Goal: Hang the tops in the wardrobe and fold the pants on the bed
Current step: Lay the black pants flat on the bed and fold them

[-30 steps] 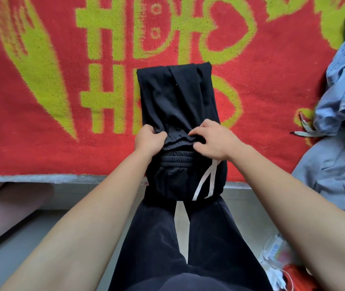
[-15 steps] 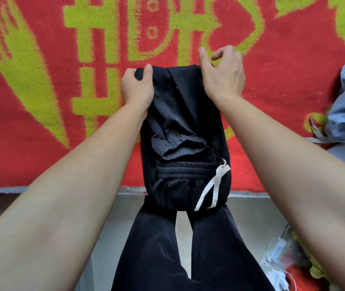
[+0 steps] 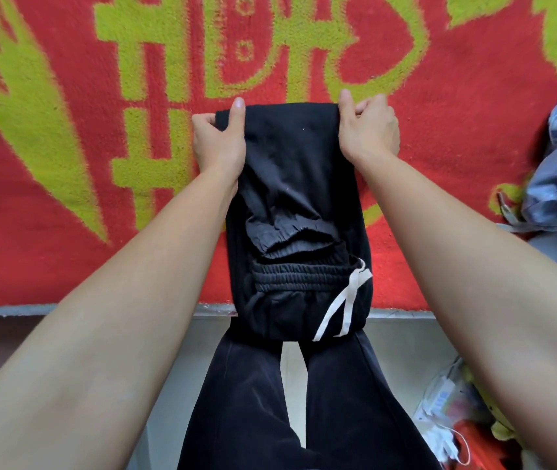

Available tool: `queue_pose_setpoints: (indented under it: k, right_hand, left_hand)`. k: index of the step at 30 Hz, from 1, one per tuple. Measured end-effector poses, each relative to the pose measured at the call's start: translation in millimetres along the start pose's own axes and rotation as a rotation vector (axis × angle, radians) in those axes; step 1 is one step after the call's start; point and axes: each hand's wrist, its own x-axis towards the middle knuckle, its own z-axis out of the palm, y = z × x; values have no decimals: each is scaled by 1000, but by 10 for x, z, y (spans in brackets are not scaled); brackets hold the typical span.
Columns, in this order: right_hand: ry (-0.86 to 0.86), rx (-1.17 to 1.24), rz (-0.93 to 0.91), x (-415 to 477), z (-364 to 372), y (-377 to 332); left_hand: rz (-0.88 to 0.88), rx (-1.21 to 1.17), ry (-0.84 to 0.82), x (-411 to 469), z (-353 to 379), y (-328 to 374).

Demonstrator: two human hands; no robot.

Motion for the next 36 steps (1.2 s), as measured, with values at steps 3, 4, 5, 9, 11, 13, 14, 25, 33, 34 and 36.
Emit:
queue_pose_setpoints:
  k: [3,4,5,9,11,13,14,25,33,34,36]
  right_hand:
    - [-238,-5,-21,44,-79,2]
    - [-367,9,-26,42,-104,7]
    - [-482,54,-22,39,-120,28]
    - [-664,356,-41,47,-121,159]
    - [-608,511,-51,79,-107,163]
    - [-519,560,-51,137,-113,94]
    - [-480,553,-60,168,-128,43]
    - [-404,617,-193,449,-710,-321]
    - [-155,4,-567,-586,-853,326]
    - [-115,-71,-626,-767,-836,466]
    - [-46,-110,-710,-1125,-781,746]
  left_hand:
    - [-63,-33,-245,-12,-112,-9]
    - [-69,-23,-338,-4,-155,-19]
    - [-83,14,-395,6,-193,-23]
    - [-75,86,-426,89,-227,15]
    - [-39,43,-440,124,-178,87]
    - [-15,26,-445,149,-116,191]
    - [-3,13,-445,167,-85,250]
    - [192,77,-495,276,-101,1055]
    - [610,392,-254,-702,-637,414]
    - [664,462,-246,-852,-708,255]
    - [790,562,-249,-1141,-828,-63]
